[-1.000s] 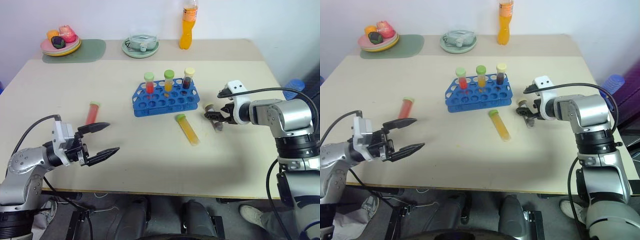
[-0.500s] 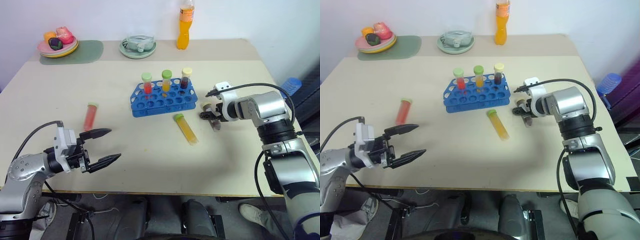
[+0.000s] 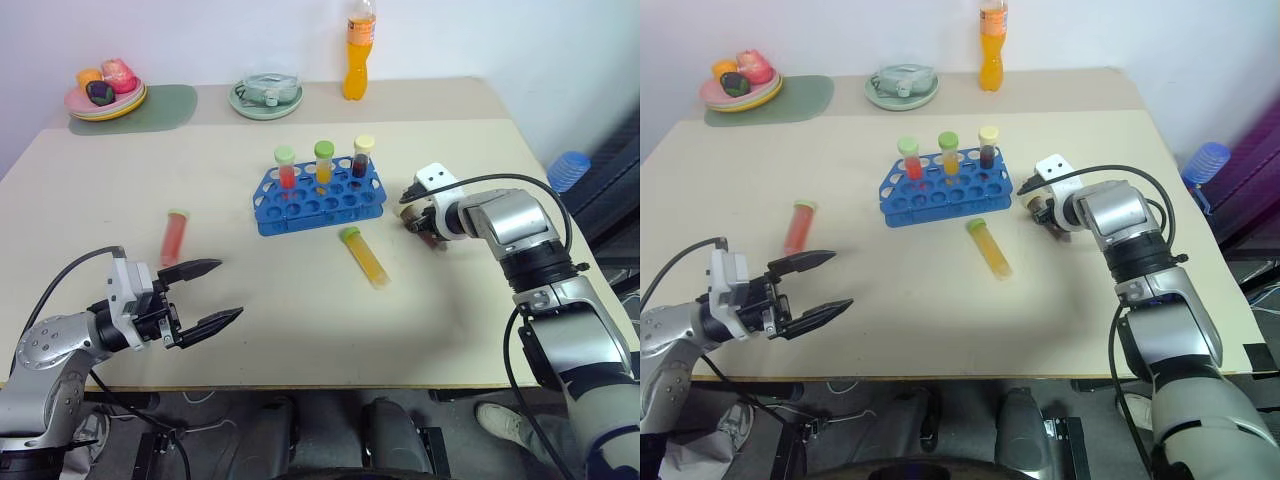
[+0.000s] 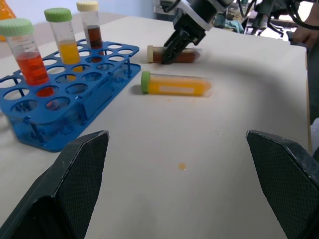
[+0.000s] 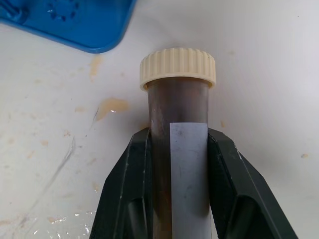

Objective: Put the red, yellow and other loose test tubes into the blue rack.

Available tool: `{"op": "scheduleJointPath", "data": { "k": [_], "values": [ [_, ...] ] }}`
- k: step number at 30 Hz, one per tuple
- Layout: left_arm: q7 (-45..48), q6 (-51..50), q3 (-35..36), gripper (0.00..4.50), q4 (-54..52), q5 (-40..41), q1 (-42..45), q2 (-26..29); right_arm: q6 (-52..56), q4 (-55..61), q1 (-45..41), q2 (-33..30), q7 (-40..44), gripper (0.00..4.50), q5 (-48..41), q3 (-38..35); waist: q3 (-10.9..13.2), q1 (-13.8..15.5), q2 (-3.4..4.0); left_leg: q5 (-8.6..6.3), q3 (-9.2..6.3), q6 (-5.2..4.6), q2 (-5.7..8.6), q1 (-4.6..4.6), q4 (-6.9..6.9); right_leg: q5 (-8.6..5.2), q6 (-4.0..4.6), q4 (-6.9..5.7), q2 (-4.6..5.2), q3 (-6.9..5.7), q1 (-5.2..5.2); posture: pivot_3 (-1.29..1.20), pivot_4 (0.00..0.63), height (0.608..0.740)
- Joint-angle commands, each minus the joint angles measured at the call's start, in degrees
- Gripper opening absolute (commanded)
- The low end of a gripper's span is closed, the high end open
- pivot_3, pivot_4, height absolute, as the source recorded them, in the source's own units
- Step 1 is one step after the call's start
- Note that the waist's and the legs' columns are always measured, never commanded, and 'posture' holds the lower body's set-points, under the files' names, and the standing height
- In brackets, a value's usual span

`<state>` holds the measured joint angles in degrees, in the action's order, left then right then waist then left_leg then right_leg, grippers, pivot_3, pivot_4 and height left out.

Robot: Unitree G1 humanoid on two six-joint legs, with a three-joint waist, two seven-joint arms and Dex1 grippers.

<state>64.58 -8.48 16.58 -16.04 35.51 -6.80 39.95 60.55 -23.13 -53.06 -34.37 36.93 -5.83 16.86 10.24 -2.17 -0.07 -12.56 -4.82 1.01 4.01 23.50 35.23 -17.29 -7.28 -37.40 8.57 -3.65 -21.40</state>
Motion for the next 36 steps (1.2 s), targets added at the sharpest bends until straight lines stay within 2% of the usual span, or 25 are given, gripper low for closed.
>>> {"op": "scheduleJointPath", "data": {
  "k": [1,4,7,9,12,15,20,29,36],
  "values": [
    [-0.1,0.3,0.6,4.5,-1.1,0.6,0.7,0.2,1.1,7.8,1.8,-3.0,3.9,0.81,-1.3,-0.9,0.0,0.2,0.0,-0.01,0.0,-0.01,0.0,0.02,0.0,0.0,-0.01,0.01,0.01,0.0,-0.01,0.0,0.15,0.74],
    [-0.1,0.2,0.5,4.5,-0.9,0.6,1.0,0.1,0.4,20.7,6.8,-6.6,9.2,0.81,-6.6,-5.8,0.1,0.9,0.02,-0.02,0.0,-0.03,-0.01,0.09,-0.01,0.0,-0.01,0.07,0.02,0.0,-0.04,0.0,0.15,0.74],
    [-0.1,0.0,0.5,4.5,-0.6,0.8,1.1,0.0,0.7,30.9,12.2,-6.2,10.1,0.81,-12.4,-13.4,0.1,1.2,0.01,-0.05,0.02,-0.07,-0.01,0.12,-0.03,-0.01,-0.02,0.14,0.02,0.0,-0.06,0.0,0.15,0.74],
    [-0.2,0.1,0.2,4.5,-0.2,0.6,1.5,-0.3,-3.0,35.4,15.9,-2.1,9.7,0.81,-17.1,-19.6,0.1,1.3,0.0,-0.05,0.01,-0.07,-0.03,0.12,-0.04,-0.01,-0.02,0.15,0.01,0.0,-0.04,0.0,0.15,0.74],
    [-0.8,0.0,-0.7,4.5,0.4,0.5,3.0,-1.0,-11.9,36.9,18.8,5.5,8.0,0.81,-20.4,-24.0,0.1,1.4,-0.01,-0.05,0.02,-0.07,-0.05,0.09,0.0,0.0,-0.03,0.12,0.0,0.0,-0.01,0.0,0.15,0.74],
    [-1.6,-0.3,-0.9,4.5,1.1,0.7,4.6,-1.8,-25.2,32.9,18.9,13.9,3.5,0.81,-18.4,-24.9,0.1,1.3,-0.01,-0.04,0.03,-0.06,-0.03,0.08,0.04,0.03,-0.06,0.08,0.0,0.03,-0.01,0.0,0.15,0.74],
    [-3.0,-0.8,-1.5,4.5,1.2,0.7,6.3,-2.9,-44.7,20.1,15.7,23.0,-2.6,0.81,-14.3,-25.1,0.1,1.2,-0.01,-0.02,0.04,-0.02,0.02,0.06,0.03,0.04,-0.07,0.06,-0.01,0.05,-0.03,0.0,0.15,0.74],
    [-6.5,-1.4,-0.3,4.5,0.2,1.4,6.5,-4.6,-69.5,0.0,11.9,29.4,-7.7,0.81,-11.5,-27.2,0.1,1.0,0.0,0.01,0.04,0.03,0.02,0.02,0.0,0.04,-0.06,0.0,-0.02,0.08,-0.04,0.0,0.15,0.74],
    [-9.0,-1.2,0.0,4.5,-0.9,1.6,5.3,-6.0,-84.1,-13.9,9.0,32.3,-6.7,0.81,-11.1,-27.2,0.1,0.0,0.02,0.03,0.08,0.06,0.01,-0.02,0.0,0.05,-0.06,-0.09,-0.04,0.16,-0.06,0.0,0.15,0.74]
  ]
}}
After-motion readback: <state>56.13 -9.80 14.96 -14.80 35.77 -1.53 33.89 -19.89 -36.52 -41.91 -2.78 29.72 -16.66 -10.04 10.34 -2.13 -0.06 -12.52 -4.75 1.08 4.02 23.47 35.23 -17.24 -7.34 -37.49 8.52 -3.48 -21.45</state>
